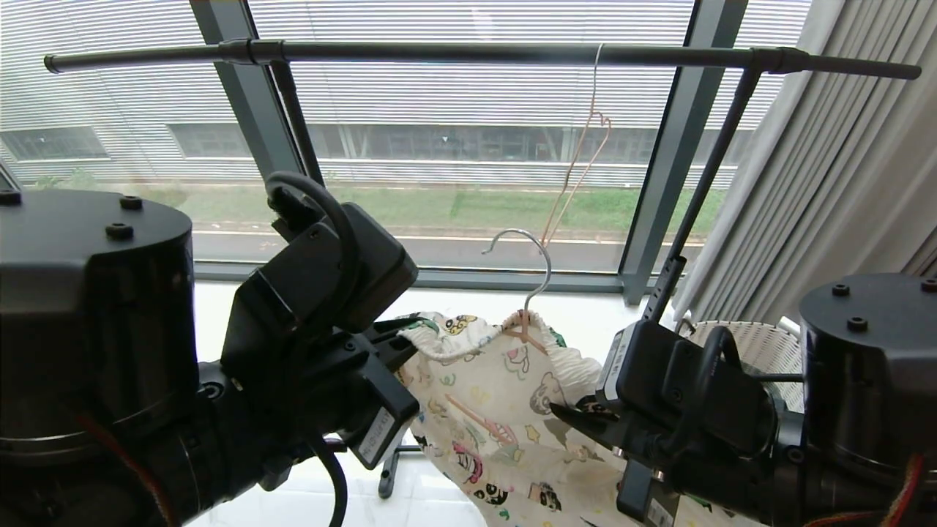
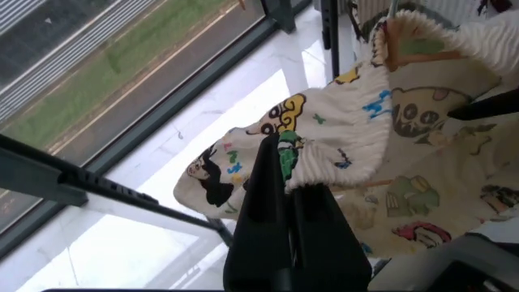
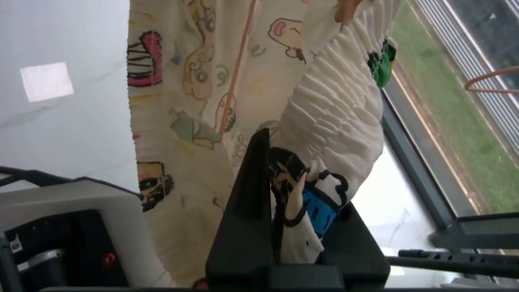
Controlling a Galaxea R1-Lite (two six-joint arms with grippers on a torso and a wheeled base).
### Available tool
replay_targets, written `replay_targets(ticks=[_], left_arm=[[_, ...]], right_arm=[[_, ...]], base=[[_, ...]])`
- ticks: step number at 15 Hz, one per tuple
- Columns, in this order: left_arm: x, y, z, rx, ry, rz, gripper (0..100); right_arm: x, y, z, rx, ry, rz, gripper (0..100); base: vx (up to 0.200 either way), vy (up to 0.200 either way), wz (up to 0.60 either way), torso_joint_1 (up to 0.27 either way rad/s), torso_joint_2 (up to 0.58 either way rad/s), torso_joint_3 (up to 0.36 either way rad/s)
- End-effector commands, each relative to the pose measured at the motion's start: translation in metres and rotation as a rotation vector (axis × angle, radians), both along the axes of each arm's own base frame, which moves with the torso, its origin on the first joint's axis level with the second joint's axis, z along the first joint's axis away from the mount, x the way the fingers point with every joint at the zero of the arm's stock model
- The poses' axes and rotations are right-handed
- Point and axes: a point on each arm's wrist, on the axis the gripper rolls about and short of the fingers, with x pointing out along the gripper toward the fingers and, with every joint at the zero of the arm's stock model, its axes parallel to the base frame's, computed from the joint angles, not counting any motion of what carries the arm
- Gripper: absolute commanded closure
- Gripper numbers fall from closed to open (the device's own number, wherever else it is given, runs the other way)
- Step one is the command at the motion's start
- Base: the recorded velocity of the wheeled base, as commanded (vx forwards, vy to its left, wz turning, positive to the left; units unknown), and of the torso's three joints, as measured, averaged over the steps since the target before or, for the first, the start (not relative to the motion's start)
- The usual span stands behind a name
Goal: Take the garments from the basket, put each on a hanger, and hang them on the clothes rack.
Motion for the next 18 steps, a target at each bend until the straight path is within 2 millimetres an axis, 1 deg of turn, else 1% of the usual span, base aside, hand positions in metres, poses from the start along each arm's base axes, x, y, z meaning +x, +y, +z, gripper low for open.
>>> replay_targets(ticks=[1,4,5,8,10,12,14,15,18], left_arm=[[-0.001,0.006,0.004,-0.011,-0.014,0.024,100],[-0.005,0.003,0.007,-0.031,-0.013,0.000,100],[-0.006,0.003,0.008,-0.038,-0.011,-0.004,0],[-0.011,0.009,0.010,-0.069,-0.009,0.001,0],[-0.016,0.016,0.009,-0.079,-0.007,0.003,0],[-0.028,0.030,-0.002,-0.067,0.003,-0.001,0],[-0.037,0.042,-0.010,-0.065,0.015,-0.045,0],[-0.040,0.044,-0.013,-0.065,0.025,-0.069,0],[-0.040,0.045,-0.014,-0.070,0.029,-0.063,0]], right_arm=[[0.000,0.000,0.000,0.002,0.000,0.002,100],[0.000,0.000,0.001,0.001,-0.001,0.001,100],[0.000,0.000,0.001,0.001,-0.001,0.001,100],[0.001,-0.001,0.001,0.003,-0.004,-0.011,100],[0.004,-0.004,0.002,0.004,-0.017,-0.061,100],[0.009,-0.010,0.006,0.016,-0.030,-0.105,100],[0.012,-0.016,0.010,0.027,-0.037,-0.129,100],[0.013,-0.019,0.011,0.030,-0.039,-0.139,100],[0.016,-0.027,0.013,0.039,-0.044,-0.166,100]], base=[[0.000,0.000,0.00,0.000,0.00,0.000],[0.000,0.000,0.00,0.000,0.00,0.000],[0.000,0.000,0.00,0.000,0.00,0.000],[0.000,0.000,0.00,0.000,0.00,0.000],[0.000,0.000,0.00,0.000,0.00,0.000],[0.000,0.000,0.00,0.000,0.00,0.000],[0.000,0.000,0.00,0.000,0.00,0.000],[0.000,0.000,0.00,0.000,0.00,0.000],[0.000,0.000,0.00,0.000,0.00,0.000]])
